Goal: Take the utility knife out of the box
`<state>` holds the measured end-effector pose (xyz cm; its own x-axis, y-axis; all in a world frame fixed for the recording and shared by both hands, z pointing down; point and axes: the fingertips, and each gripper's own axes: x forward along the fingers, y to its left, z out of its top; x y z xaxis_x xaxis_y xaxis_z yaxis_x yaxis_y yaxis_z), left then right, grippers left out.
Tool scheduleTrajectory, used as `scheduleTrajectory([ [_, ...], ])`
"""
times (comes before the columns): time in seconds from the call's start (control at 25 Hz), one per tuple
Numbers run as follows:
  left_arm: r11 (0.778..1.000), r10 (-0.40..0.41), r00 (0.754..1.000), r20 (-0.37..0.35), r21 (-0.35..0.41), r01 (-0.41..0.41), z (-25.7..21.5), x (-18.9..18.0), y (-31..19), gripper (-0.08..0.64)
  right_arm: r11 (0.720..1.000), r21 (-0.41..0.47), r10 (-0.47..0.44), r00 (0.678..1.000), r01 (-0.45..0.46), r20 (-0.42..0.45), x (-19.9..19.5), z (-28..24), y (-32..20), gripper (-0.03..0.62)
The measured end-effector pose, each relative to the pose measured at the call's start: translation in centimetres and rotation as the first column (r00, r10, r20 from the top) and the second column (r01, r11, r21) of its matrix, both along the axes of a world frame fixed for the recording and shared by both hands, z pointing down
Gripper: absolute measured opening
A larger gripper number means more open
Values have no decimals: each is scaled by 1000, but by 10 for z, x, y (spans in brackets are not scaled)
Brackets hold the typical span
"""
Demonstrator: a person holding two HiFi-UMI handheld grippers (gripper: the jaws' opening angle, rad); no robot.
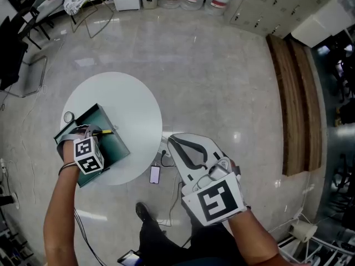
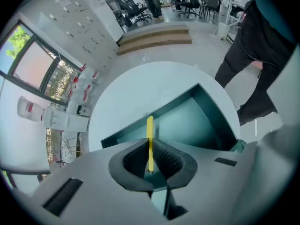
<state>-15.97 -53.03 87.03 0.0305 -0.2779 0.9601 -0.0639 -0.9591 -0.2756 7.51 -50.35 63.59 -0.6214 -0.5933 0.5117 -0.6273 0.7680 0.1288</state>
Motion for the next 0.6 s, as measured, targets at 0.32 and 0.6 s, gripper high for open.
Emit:
scheduleTrajectory([
  [0.32,992,-92,988,-121,77,102,-78,-19,28,35,999,47,-27,1000,26,8,-42,-66,29,38],
  [0.6,958,-156,939,-307,186,220,-179,-21,50,35,994,100,-36,999,34,18,-73,-133,56,38],
])
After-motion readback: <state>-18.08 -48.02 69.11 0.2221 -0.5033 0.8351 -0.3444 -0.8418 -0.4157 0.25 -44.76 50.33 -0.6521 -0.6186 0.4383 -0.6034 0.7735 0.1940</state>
